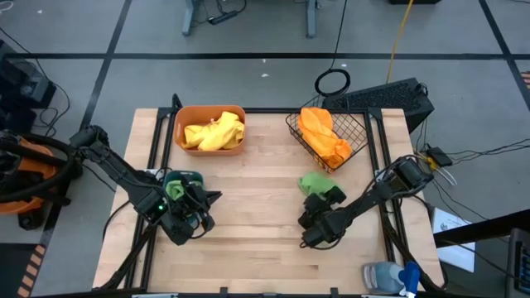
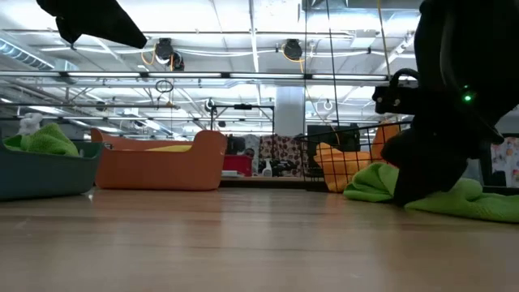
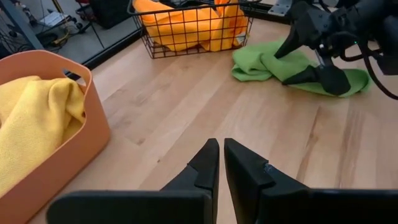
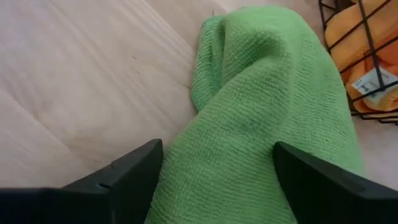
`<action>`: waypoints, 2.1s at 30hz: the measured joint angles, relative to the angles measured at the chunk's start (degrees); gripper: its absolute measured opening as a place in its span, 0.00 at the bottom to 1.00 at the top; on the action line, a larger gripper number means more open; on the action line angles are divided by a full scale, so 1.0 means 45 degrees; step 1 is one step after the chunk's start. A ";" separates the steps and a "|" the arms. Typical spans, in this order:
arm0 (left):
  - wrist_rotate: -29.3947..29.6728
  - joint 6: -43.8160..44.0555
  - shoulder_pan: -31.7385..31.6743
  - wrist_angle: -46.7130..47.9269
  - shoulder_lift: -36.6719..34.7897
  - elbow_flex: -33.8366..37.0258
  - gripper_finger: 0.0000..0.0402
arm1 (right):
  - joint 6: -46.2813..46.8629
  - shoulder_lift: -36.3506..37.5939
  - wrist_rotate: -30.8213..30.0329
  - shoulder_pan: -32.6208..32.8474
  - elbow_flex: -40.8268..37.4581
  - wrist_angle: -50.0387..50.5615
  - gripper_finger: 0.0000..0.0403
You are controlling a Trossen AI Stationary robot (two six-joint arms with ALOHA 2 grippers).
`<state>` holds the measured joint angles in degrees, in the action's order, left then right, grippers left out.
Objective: Sort microfiber towel by color & place in baskets
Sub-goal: Put the green microfiber towel into the blue bin
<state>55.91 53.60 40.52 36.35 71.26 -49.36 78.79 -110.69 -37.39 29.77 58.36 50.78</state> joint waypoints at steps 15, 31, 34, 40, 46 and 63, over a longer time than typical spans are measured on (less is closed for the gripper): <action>-0.0017 -0.0429 -0.0003 -0.0185 0.0000 -0.0005 0.08 | -0.0949 -0.0167 0.1026 0.0330 0.0799 0.1276 0.04; 0.0124 -0.5470 -0.0013 -0.4893 0.0547 -0.0005 0.08 | -0.1677 -0.0133 -0.3205 0.1972 0.6573 0.7228 0.01; 0.0270 -0.6469 -0.0182 -0.5818 0.1033 -0.0005 0.08 | -0.2902 -0.0128 -0.5165 0.2212 0.7179 0.7122 0.01; 0.0299 -0.8325 -0.0859 -0.8287 0.1658 -0.0005 0.08 | -0.7402 -0.0118 -0.7738 0.2472 0.8121 0.6259 0.00; 0.0323 -0.9605 -0.0807 -0.9605 0.1690 -0.0005 0.08 | -0.9472 -0.0113 -0.9030 0.2494 0.8400 0.4649 0.00; 0.0624 -1.4758 -0.0192 -1.2450 0.1685 -0.0019 0.12 | -1.6444 -0.0643 -0.5627 0.2509 0.8395 -0.0840 0.00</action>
<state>58.72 -12.81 39.66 -19.68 78.85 -49.45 4.79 -113.58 -62.71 41.06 96.14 46.99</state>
